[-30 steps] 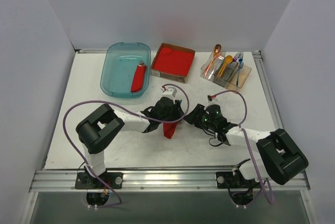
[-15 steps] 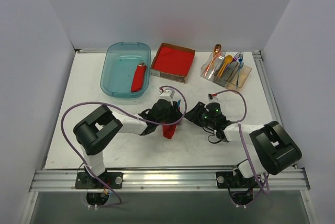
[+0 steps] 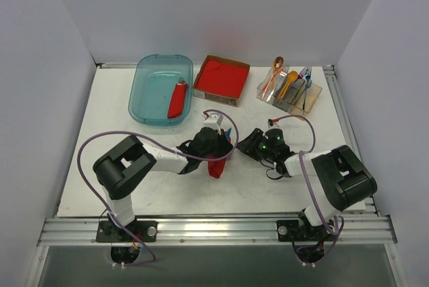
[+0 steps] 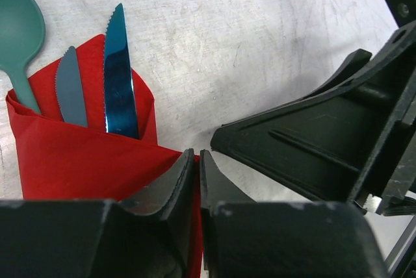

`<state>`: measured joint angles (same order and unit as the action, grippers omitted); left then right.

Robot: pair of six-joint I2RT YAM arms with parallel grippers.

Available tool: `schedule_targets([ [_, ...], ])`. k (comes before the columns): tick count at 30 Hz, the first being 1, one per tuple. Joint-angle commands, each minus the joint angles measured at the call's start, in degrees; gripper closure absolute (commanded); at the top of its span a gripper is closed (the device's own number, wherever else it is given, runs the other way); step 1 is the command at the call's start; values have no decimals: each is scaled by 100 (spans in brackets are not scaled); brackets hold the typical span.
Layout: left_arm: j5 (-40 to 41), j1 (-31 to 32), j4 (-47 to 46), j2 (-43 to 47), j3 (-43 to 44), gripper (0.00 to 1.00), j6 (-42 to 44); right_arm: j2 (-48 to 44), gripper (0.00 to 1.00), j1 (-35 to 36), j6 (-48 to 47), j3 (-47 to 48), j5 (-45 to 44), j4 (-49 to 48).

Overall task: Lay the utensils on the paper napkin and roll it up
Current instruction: Roll the napkin at the center of the board.

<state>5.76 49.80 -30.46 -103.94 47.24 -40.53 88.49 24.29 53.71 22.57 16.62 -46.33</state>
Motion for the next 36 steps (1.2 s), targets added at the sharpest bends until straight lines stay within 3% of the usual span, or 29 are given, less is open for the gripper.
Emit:
schedule_targets([
  [1, 4, 21, -312, 190, -14, 85, -34, 89, 62, -39, 113, 283, 280, -395],
  [6, -83, 12, -312, 164, 13, 83, -25, 55, 59, -48, 52, 450, 350, -237],
  [7, -110, 12, -329, 155, 13, 72, 1, 63, 58, -48, 43, 511, 368, -184],
  [10, -189, 12, -408, 155, -13, 67, 19, 107, 57, -65, 51, 608, 464, -149],
  [20, -409, 12, -768, 181, -163, 73, 90, 564, 57, -267, 297, 995, 1194, 88],
  [26, -453, 12, -813, 234, -216, 59, 169, 617, 58, -355, 192, 1206, 1501, 624],
  [33, -541, 3, -979, 199, -286, 60, 177, 959, 59, -373, 298, 1390, 1959, 616],
  [36, -576, 3, -1050, 164, -277, 64, 195, 1056, 59, -373, 280, 1478, 2046, 721],
])
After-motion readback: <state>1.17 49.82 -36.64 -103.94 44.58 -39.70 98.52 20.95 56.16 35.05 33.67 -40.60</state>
